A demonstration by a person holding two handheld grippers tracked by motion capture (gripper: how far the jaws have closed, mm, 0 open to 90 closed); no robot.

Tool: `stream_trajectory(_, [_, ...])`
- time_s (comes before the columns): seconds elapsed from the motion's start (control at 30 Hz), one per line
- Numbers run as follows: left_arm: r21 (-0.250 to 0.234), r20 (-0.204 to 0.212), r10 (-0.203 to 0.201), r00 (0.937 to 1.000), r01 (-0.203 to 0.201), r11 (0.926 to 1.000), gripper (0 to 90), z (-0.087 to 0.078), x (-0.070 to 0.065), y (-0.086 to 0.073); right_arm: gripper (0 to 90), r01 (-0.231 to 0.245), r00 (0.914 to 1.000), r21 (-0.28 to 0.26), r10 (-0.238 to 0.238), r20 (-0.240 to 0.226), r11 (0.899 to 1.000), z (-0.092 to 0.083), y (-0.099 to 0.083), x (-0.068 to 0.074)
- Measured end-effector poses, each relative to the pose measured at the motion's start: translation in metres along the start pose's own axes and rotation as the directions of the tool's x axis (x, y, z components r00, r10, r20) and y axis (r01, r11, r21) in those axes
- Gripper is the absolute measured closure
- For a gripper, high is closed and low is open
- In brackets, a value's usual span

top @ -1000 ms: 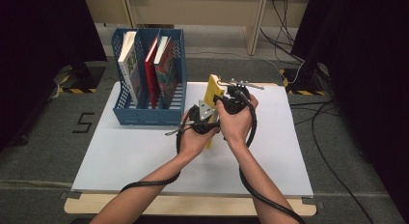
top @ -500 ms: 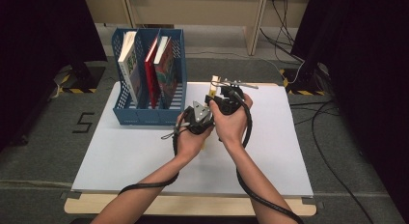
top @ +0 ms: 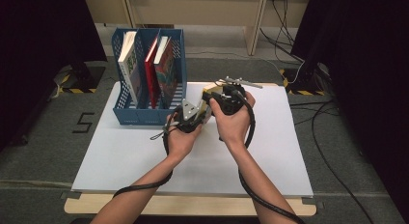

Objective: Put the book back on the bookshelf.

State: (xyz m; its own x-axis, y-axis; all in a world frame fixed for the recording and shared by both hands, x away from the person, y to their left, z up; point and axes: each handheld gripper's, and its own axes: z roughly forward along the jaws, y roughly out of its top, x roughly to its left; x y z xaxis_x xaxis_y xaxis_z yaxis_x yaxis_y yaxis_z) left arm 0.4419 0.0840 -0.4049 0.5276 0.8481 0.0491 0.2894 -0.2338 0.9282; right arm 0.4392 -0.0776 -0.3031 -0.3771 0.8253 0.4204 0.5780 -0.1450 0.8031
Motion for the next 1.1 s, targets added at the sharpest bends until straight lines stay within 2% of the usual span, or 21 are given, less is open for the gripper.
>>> stream_trajectory(0.13, [-0.018, -0.010, -0.017, 0.9998, 0.017, 0.9997, 74.9, -0.006, 0.008, -0.003, 63.6, -0.043, 0.9991, -0.050, 0.042, -0.006, 0.998, -0.009, -0.001, -0.017])
stream_trajectory(0.17, [-0.020, -0.011, -0.019, 0.9998, 0.019, 0.9996, 74.9, -0.007, 0.009, -0.003, 63.4, -0.056, 0.9984, -0.051, 0.056, 0.000, 0.997, -0.010, -0.001, -0.020])
stream_trajectory(0.23, [-0.025, -0.013, -0.024, 0.9996, 0.024, 0.9994, 74.9, -0.010, 0.013, -0.005, 63.2, -0.052, 0.9981, -0.053, 0.053, 0.031, 0.997, -0.011, -0.002, -0.028])
stream_trajectory(0.37, [-0.036, -0.017, -0.035, 0.9992, 0.035, 0.9987, 74.8, -0.016, 0.019, -0.009, 63.2, -0.053, 0.9961, -0.030, 0.055, 0.069, 0.998, -0.011, -0.007, -0.041])
stream_trajectory(0.43, [-0.044, -0.023, -0.053, 0.9984, 0.052, 0.9977, 74.8, -0.020, 0.023, -0.013, 63.2, -0.063, 0.9946, -0.023, 0.065, 0.082, 0.998, -0.011, -0.010, -0.047])
stream_trajectory(0.6, [-0.044, -0.026, -0.064, 0.9976, 0.062, 0.9971, 74.7, -0.028, 0.029, -0.020, 63.3, -0.065, 0.9919, -0.006, 0.065, 0.109, 0.998, -0.011, -0.018, -0.059])
stream_trajectory(0.67, [-0.045, -0.027, -0.065, 0.9975, 0.064, 0.9969, 74.6, -0.031, 0.031, -0.023, 63.3, -0.079, 0.9903, -0.003, 0.079, 0.115, 0.997, -0.012, -0.020, -0.061])
stream_trajectory(1.0, [-0.056, -0.030, -0.091, 0.9954, 0.089, 0.9944, 74.3, -0.044, 0.037, -0.040, 63.4, -0.075, 0.9853, 0.010, 0.073, 0.154, 0.997, -0.012, -0.030, -0.077])
stream_trajectory(1.1, [-0.055, -0.035, -0.099, 0.9944, 0.097, 0.9937, 74.2, -0.046, 0.040, -0.044, 63.5, -0.090, 0.9823, 0.018, 0.085, 0.167, 0.996, -0.011, -0.035, -0.082])
